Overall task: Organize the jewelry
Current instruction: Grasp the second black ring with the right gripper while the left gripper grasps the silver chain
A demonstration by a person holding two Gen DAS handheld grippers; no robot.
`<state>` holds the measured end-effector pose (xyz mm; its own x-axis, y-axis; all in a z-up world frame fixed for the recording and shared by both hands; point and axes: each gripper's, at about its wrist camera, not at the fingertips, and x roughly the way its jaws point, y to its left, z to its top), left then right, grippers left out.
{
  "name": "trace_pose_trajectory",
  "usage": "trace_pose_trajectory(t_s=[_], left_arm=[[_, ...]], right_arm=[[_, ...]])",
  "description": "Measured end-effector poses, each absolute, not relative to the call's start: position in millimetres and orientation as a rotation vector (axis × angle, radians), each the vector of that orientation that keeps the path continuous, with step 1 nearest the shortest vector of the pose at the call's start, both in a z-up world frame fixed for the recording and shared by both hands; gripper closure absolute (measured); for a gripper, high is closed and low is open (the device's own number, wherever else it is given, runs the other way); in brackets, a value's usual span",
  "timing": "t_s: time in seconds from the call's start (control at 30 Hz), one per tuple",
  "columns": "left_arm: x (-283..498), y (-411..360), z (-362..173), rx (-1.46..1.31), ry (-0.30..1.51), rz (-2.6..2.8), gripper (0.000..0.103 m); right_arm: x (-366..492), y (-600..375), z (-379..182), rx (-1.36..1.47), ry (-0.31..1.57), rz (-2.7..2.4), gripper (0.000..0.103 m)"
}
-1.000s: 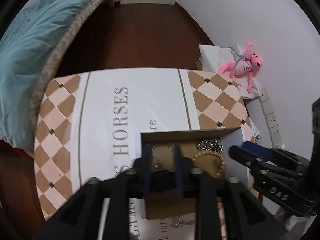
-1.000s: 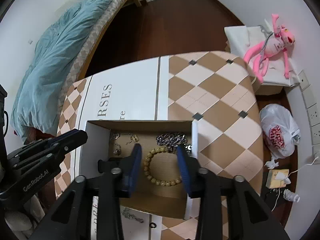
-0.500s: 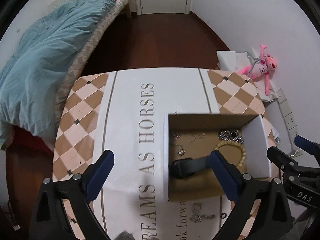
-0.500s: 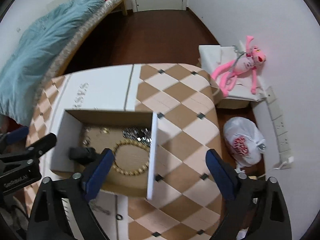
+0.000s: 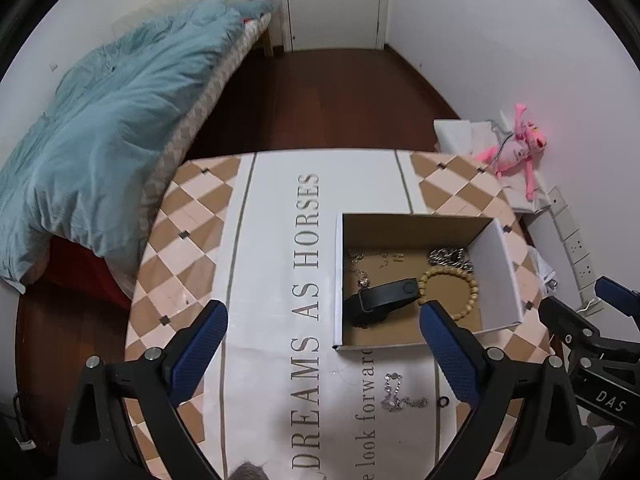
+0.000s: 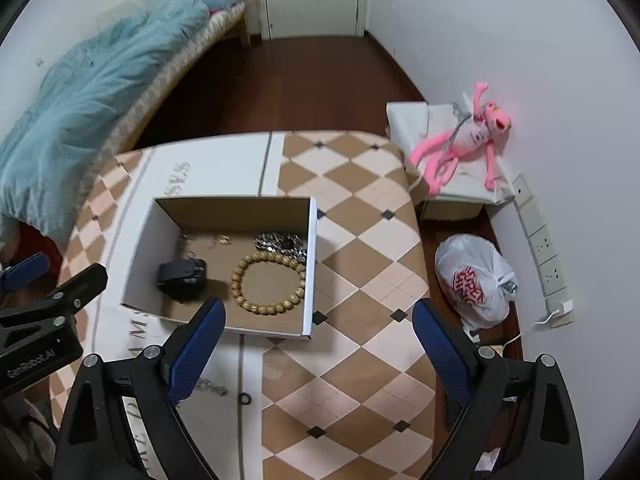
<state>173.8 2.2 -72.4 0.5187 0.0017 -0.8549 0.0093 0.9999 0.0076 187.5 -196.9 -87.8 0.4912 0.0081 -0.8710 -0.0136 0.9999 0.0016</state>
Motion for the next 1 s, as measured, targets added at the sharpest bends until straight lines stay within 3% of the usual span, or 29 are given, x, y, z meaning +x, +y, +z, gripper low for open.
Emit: trace_pose_trajectory(t_s=[0.27, 0.6, 0.93, 1.0], left_arm=[[141, 3, -59, 0.003, 0.973, -0.006, 0.005], [108, 15, -146, 0.061, 1.087, 0.129, 0.005], [99, 23, -195, 0.118, 1.160, 0.173, 0.005], [98, 26, -199, 0.116, 1.169, 0.172, 0.005]], right_arm=[[147, -196, -67, 0.029, 0.991, 0.015, 0.007], [112, -187, -159, 0.066, 1.107, 0.076, 0.009], [114, -155, -221, 0.050, 1.118, 0.157, 0.054], [113, -150, -223, 0.026, 1.091, 0.161, 0.058]])
